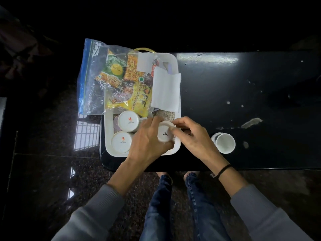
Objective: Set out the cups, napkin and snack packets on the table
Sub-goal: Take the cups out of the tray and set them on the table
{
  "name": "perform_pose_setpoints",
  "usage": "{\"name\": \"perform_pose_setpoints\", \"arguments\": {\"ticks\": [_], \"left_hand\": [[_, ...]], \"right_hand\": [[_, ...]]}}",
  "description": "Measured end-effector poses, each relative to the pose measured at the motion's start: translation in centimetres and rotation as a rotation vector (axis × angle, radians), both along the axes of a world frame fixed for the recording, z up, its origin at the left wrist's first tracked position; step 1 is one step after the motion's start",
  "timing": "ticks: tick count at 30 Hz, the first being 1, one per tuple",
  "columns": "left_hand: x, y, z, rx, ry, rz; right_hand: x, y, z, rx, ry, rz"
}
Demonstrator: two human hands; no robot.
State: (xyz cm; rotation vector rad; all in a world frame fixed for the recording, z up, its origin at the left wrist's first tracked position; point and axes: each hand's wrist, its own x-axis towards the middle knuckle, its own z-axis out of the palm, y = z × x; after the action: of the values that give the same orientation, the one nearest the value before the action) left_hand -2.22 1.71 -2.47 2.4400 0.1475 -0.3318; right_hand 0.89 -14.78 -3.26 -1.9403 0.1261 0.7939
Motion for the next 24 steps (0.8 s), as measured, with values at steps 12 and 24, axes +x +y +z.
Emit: {"name": "perform_pose_setpoints", "arguments": {"ticks": [12, 24], "left_hand": [[3.5, -6.3, 1.8, -0.782, 0.481, 0.403], [2.7, -18.9, -0.2, -0.950, 0.692, 0.268]], "right_hand": [[1.1, -7.7, 2.4, 0.269, 0.017, -0.366], [-1.6, -20.1, 2.4, 0.236, 0.034, -0.450]]}}
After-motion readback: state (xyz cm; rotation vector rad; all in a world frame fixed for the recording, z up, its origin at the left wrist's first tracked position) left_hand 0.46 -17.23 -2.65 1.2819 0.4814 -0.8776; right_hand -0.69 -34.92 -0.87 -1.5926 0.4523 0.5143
